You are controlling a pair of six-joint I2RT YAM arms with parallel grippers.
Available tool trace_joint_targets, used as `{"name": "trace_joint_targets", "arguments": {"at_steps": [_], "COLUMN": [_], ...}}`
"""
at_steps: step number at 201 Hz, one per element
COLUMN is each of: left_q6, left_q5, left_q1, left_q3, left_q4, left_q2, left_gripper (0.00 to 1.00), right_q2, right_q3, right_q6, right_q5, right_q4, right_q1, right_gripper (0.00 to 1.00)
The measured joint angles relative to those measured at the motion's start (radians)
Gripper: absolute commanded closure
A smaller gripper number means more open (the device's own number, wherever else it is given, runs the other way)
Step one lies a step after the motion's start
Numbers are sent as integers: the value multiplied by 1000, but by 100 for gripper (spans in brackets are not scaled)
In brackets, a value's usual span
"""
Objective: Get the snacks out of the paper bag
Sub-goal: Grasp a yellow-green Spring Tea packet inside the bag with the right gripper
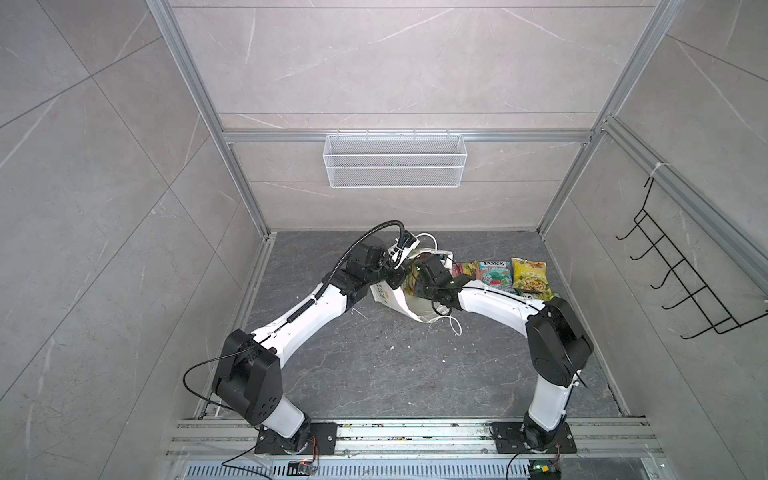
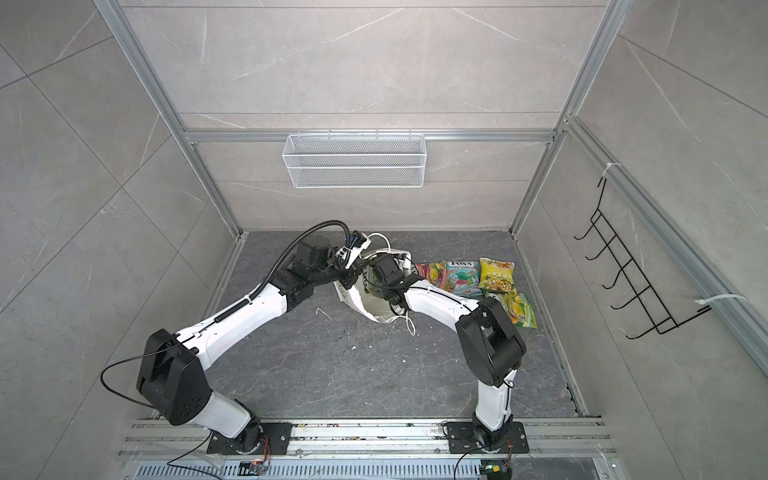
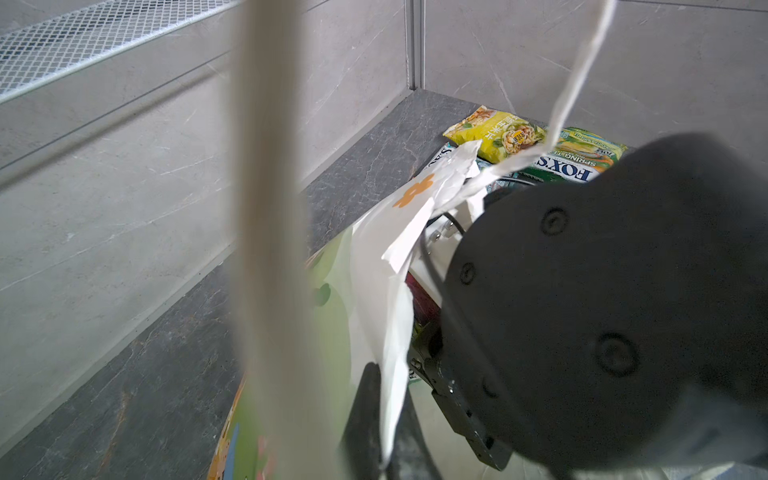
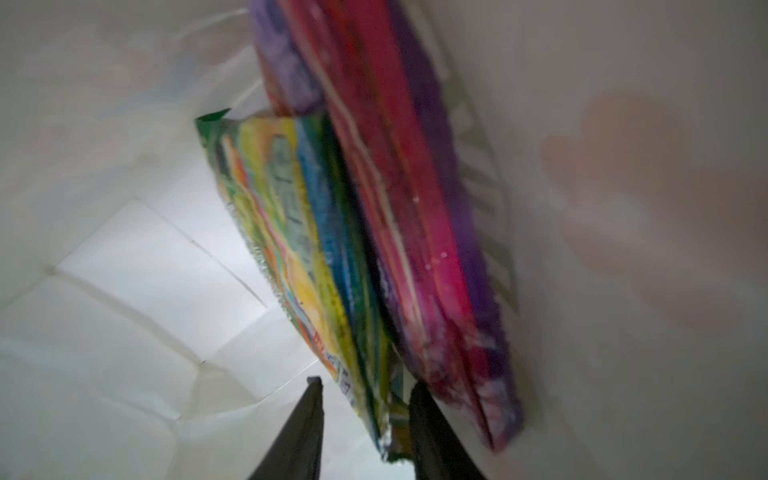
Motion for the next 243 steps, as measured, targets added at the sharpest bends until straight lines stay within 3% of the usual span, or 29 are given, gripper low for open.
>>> {"name": "trace_joint_targets", "arguments": {"at_steps": [28, 70, 91, 146, 243], "left_q6": [-1, -4, -6, -10, -11], "left_q5": [0, -1, -5, -6, 0], "left_q1": [0, 1, 2, 2, -4], "left_q3": [-6, -16, -21, -32, -35], "left_q4": [4, 23, 35, 53, 56], "left_q2": [0, 0, 0, 0, 0], "left_gripper": [100, 100, 100, 100, 100], "right_q2": [50, 99, 103, 71, -188], "right_q3": [19, 27, 29, 13, -114], "right_q6": [22, 45, 44, 30, 0], "right_q5": [8, 0, -16, -80, -171], "right_q4": [6, 41, 59, 74, 60], "right_q1": [0, 0, -1, -3, -3], "right_gripper": [69, 95, 100, 100, 100]}}
